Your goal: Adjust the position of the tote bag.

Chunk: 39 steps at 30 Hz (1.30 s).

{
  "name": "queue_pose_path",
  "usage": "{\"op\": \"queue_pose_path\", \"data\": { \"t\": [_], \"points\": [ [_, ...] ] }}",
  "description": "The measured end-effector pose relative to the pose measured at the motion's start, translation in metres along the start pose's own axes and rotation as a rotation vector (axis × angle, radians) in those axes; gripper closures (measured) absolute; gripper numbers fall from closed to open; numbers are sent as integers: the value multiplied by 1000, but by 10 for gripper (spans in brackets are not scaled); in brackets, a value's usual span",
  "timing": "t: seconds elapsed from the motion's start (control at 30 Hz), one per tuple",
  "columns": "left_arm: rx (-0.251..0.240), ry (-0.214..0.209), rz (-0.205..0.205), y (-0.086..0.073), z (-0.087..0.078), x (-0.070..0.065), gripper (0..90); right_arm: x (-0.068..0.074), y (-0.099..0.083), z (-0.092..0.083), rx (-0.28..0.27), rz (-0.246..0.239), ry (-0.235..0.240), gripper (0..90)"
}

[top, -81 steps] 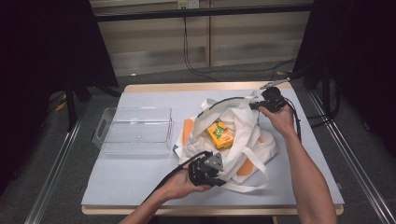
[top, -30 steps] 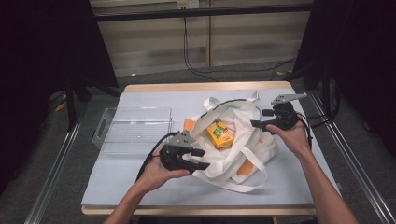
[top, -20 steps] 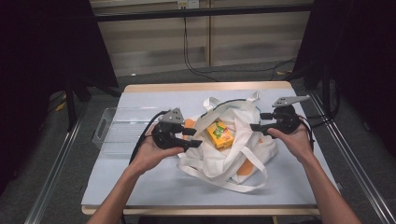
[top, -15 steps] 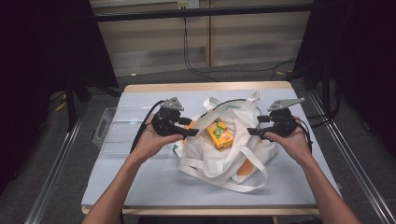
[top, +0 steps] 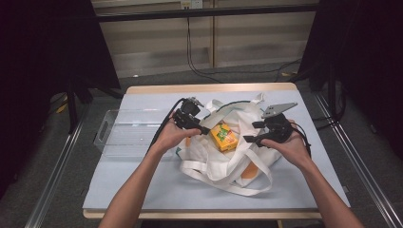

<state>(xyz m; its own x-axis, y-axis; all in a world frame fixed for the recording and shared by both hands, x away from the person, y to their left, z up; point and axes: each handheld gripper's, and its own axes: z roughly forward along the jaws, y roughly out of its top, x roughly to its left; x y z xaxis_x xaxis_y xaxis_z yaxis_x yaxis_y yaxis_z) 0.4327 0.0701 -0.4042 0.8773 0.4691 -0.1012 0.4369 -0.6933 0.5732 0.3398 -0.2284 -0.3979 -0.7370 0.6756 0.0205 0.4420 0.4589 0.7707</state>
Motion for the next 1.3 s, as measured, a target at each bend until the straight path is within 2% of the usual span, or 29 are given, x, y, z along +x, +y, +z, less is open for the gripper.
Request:
{"op": "queue_pose_path", "data": {
  "t": [0.07,0.1,0.2,0.23,0.3,0.33,0.37,0.4,0.43,0.47,0.5,0.53,0.63,0.67,0.7,0.73,0.8,0.83,0.87,0.9,0.97,1.0,1.03,1.07,1.1,1.13,1.17,1.2,1.3],
  "points": [
    [-2,5,-10,0,2,2,423,-5,-2,-4,15,17,-24,264],
    [9,1,-10,1,3,4,424,-9,-6,-3,14,46,-50,241],
    [13,6,-19,1,7,3,451,-11,-9,1,15,56,-59,222],
    [19,17,-16,1,7,2,481,-10,-11,10,47,70,-120,215],
    [28,20,-7,0,7,5,491,-10,-11,13,50,78,-131,215],
    [24,30,-19,0,8,6,514,-10,-11,16,56,94,-146,210],
    [37,42,-21,0,8,8,508,-7,-8,19,71,82,-190,215],
    [45,48,-18,-1,10,9,508,-7,-8,19,71,82,-190,215],
    [54,50,-29,-2,11,8,472,-4,-7,17,63,85,-238,201],
    [53,55,-33,-2,13,8,472,-4,-7,17,63,85,-238,201],
    [44,42,-44,-3,14,10,469,-9,-9,14,50,138,-203,187],
    [44,42,-44,-3,14,10,476,-11,-11,13,58,160,-201,189],
    [44,30,-39,-3,17,9,547,-14,-16,14,68,171,-199,187],
    [68,36,-18,-3,18,8,576,-14,-19,16,78,179,-204,185],
    [67,55,-21,-3,20,7,605,-13,-21,19,97,178,-204,182],
    [77,67,-25,-4,21,7,679,-11,-26,25,114,174,-219,182],
    [91,72,-25,-5,20,11,759,-9,-29,28,123,168,-228,182],
    [96,78,-36,-6,19,14,759,-9,-31,29,131,162,-229,187],
    [99,72,-45,-6,19,15,784,-9,-33,30,134,168,-223,205],
    [108,75,-34,-6,18,17,813,-8,-35,31,135,163,-209,254],
    [99,83,-56,-7,18,19,854,-8,-39,31,141,148,-204,314],
    [96,87,-63,-7,18,21,861,-8,-40,29,137,145,-207,387],
    [106,101,-67,-7,18,21,869,-9,-42,27,126,151,-181,438],
    [117,111,-62,-7,17,23,872,-10,-43,24,136,156,-179,459],
    [101,112,-93,-8,17,26,874,-13,-47,22,142,153,-165,531],
    [101,112,-93,-8,17,26,874,-13,-47,22,142,153,-165,531],
    [95,111,-111,-9,17,27,874,-14,-49,21,140,150,-169,572],
    [104,116,-100,-9,16,29,874,-15,-51,19,134,162,-161,581],
    [102,110,-112,-10,15,32,875,-18,-58,17,130,173,-146,587]
  ]
}}
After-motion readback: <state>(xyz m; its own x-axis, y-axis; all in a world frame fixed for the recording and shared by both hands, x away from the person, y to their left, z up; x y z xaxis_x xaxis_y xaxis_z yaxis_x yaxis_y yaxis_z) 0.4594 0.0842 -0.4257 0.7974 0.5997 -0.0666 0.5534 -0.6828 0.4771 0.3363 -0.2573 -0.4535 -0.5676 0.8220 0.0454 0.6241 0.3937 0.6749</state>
